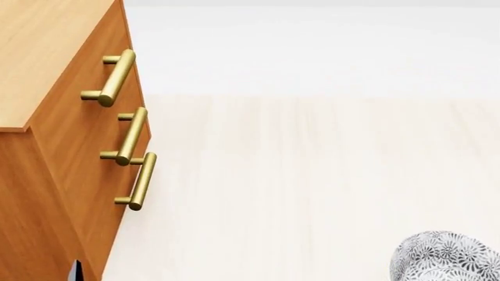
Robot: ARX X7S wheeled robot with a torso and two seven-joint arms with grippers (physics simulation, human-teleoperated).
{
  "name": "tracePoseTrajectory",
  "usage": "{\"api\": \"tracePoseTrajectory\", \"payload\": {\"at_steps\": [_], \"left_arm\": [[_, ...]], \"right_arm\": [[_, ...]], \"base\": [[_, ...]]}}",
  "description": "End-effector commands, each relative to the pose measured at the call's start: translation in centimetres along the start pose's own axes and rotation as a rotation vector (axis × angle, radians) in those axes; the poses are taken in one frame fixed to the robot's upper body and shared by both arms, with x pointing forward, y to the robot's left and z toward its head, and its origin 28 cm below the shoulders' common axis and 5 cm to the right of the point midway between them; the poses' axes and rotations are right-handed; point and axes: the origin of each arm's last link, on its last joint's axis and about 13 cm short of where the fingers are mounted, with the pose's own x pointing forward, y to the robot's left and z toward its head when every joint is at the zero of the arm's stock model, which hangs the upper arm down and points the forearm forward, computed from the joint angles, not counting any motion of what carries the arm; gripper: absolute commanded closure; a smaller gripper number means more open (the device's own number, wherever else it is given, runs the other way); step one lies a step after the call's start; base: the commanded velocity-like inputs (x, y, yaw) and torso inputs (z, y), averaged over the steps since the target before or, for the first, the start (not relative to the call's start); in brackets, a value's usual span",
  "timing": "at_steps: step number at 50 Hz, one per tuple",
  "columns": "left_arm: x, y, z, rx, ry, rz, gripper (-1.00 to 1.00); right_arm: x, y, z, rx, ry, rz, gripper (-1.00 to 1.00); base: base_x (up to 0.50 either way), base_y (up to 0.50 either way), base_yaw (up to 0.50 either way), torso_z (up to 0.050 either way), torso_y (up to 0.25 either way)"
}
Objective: Put the bowl on top of the cabinet.
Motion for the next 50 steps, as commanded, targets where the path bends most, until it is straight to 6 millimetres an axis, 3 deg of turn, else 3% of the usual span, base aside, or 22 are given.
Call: {"api": "tracePoseTrajectory", "payload": {"at_steps": [1,50], "left_arm": [[0.0,0.0,0.0,0.001,0.0,0.001,-1.0],[0.0,0.0,-0.1,-0.001,0.003,0.001,-1.0]], "right_arm": [[0.3,-0.2,-0.2,0.008,0.024,-0.03,-1.0],[1.5,-0.9,-1.3,0.04,0.141,-0.126,-1.0]], "base": [[0.0,0.0,0.0,0.0,0.0],[0.0,0.0,0.0,0.0,0.0]]}}
